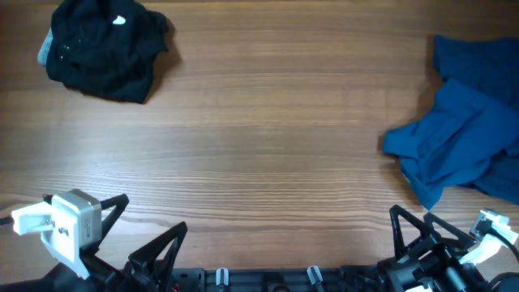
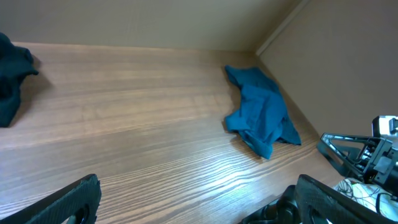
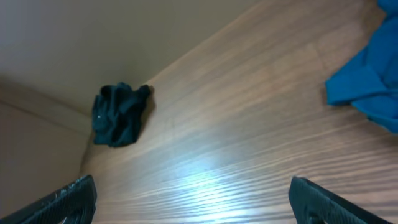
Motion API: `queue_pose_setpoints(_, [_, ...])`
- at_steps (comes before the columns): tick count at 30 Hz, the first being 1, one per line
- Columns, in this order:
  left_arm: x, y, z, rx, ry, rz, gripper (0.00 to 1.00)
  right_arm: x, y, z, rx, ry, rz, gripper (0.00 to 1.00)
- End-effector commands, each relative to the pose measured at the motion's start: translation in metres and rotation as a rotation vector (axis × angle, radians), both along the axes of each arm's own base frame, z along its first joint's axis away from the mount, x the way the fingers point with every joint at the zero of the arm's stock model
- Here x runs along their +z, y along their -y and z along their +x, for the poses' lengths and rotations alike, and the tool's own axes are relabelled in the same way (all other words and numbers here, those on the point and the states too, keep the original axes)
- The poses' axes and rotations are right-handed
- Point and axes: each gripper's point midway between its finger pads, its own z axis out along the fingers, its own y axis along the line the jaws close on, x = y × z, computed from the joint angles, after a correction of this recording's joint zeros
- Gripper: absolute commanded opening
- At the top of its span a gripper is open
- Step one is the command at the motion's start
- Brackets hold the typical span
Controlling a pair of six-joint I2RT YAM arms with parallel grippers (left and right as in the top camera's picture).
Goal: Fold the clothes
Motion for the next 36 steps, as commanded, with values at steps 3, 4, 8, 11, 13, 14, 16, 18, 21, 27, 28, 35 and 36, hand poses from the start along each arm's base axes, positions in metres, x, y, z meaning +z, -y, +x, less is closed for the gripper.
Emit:
queue_pose_setpoints(3, [-0.001, -0.002, 0.003, 0.004, 0.011, 0.020, 1.00, -0.002, 0.006, -0.004, -0.029, -0.004, -0.008, 1.00])
queue_pose_setpoints(4, [-0.001, -0.002, 0.003, 0.004, 0.011, 0.020, 1.00, -0.002, 0.006, -0.004, -0.029, -0.005, -0.008, 1.00])
queue_pose_setpoints(8, [-0.001, -0.002, 0.003, 0.004, 0.011, 0.020, 1.00, -0.002, 0.006, -0.004, -0.029, -0.007, -0.009, 1.00])
queue_pose_setpoints(11, [-0.001, -0.002, 0.003, 0.004, 0.011, 0.020, 1.00, -0.002, 0.006, -0.004, -0.029, -0.007, -0.009, 1.00])
queue_pose_setpoints(13, [-0.001, -0.002, 0.003, 0.004, 0.011, 0.020, 1.00, -0.002, 0.006, -0.004, -0.029, -0.007, -0.009, 0.99])
queue_pose_setpoints(14, [-0.001, -0.002, 0.003, 0.004, 0.011, 0.020, 1.00, -0.002, 0.006, -0.004, -0.029, -0.007, -0.009, 1.00])
queue_pose_setpoints(16, [-0.001, -0.002, 0.003, 0.004, 0.011, 0.020, 1.00, -0.002, 0.006, -0.004, -0.029, -0.007, -0.009, 1.00])
queue_pose_setpoints(18, [-0.001, -0.002, 0.003, 0.004, 0.011, 0.020, 1.00, -0.002, 0.006, -0.004, -0.028, -0.007, -0.009, 1.00])
queue_pose_setpoints(21, [-0.001, -0.002, 0.003, 0.004, 0.012, 0.020, 1.00, -0.009, 0.013, -0.006, -0.064, -0.029, -0.033, 1.00])
queue_pose_setpoints(27, [-0.001, -0.002, 0.003, 0.004, 0.011, 0.020, 1.00, -0.023, 0.035, -0.002, -0.246, -0.073, -0.061, 1.00])
queue_pose_setpoints(28, [-0.001, -0.002, 0.003, 0.004, 0.011, 0.020, 1.00, -0.023, 0.038, 0.003, -0.279, -0.059, -0.061, 1.00])
queue_pose_setpoints(35, [-0.001, -0.002, 0.003, 0.004, 0.011, 0.020, 1.00, 0.003, 0.026, 0.042, -0.212, 0.212, -0.109, 1.00])
queue_pose_setpoints(36, [-0.001, -0.002, 0.003, 0.004, 0.011, 0.020, 1.00, 0.006, 0.020, 0.047, -0.170, 0.259, -0.131, 1.00])
